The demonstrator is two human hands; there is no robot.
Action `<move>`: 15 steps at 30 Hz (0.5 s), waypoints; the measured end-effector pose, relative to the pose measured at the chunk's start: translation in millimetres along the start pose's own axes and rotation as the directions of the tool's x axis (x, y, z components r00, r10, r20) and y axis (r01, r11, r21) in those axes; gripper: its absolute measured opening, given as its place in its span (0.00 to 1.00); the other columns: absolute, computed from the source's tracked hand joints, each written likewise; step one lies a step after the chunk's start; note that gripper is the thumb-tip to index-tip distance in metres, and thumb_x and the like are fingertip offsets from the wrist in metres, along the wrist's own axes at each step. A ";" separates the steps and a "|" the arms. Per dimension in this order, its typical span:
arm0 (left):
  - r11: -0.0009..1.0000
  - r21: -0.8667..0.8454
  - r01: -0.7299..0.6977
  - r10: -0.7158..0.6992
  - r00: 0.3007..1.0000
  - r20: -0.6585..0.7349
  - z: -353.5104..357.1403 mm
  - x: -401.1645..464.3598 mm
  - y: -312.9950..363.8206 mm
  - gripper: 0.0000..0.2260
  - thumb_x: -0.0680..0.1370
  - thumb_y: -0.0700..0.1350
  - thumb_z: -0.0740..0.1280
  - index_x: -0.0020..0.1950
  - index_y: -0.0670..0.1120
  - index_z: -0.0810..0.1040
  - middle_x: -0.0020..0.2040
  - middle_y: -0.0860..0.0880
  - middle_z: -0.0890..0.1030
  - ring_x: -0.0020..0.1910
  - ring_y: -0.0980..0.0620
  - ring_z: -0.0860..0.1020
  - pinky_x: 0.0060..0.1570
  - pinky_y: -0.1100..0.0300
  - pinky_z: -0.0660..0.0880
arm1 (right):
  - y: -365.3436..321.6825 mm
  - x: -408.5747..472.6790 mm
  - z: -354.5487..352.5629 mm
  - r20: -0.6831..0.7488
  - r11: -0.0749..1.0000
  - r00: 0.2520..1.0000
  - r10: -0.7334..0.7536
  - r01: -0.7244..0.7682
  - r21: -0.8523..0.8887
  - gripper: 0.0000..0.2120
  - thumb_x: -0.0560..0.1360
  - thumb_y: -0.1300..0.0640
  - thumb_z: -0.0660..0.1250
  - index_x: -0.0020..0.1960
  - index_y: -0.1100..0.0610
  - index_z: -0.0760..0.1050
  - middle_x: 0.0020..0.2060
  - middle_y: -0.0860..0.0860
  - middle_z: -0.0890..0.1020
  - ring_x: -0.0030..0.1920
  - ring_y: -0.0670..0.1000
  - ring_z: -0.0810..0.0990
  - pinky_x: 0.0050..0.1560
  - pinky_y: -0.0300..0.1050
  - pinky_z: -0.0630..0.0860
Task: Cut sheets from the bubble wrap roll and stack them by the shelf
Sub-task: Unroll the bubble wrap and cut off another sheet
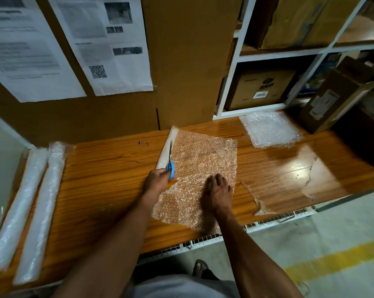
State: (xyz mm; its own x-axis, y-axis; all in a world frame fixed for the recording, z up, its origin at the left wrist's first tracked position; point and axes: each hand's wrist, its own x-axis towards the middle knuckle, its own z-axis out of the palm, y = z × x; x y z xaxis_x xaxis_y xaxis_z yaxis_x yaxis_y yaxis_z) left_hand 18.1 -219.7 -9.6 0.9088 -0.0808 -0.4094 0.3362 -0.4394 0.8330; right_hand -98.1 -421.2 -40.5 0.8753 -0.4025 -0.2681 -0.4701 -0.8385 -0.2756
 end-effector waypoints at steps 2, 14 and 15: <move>0.999 -0.028 0.022 -0.022 1.000 0.021 -0.3 -2.7 -0.5 0.07 0.79 0.44 0.72 0.54 0.43 0.87 0.47 0.48 0.87 0.44 0.50 0.81 0.42 0.55 0.74 | -1.9 0.9 -5.8 -0.028 1.000 0.999 -0.019 0.018 -0.025 0.39 0.83 0.55 0.66 0.85 0.53 0.47 0.85 0.55 0.48 0.84 0.57 0.48 0.84 0.59 0.48; 0.984 0.098 0.150 -0.137 0.982 -0.128 -16.8 -15.0 -20.8 0.06 0.72 0.41 0.77 0.48 0.44 0.87 0.41 0.46 0.86 0.37 0.46 0.83 0.37 0.53 0.79 | -18.3 -19.8 24.9 0.154 0.942 0.938 -0.311 0.326 -0.082 0.40 0.83 0.32 0.51 0.85 0.49 0.37 0.84 0.54 0.37 0.83 0.60 0.38 0.79 0.61 0.36; 0.975 0.161 0.156 -0.124 0.974 -0.191 -23.3 -15.2 -21.9 0.06 0.73 0.42 0.77 0.48 0.45 0.87 0.41 0.46 0.86 0.38 0.46 0.83 0.36 0.55 0.77 | -12.9 -18.3 24.5 0.161 0.941 0.937 -0.310 0.326 -0.087 0.40 0.83 0.32 0.50 0.85 0.49 0.37 0.84 0.53 0.36 0.83 0.60 0.37 0.78 0.62 0.36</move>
State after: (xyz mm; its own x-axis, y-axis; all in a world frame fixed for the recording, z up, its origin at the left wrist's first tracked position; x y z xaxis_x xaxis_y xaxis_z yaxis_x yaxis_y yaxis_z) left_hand 2.7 -188.1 -12.9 0.8903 0.1463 -0.4312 0.4294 -0.5850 0.6881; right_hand -110.9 -394.1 -54.6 0.9476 -0.0584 -0.3142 -0.1472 -0.9524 -0.2669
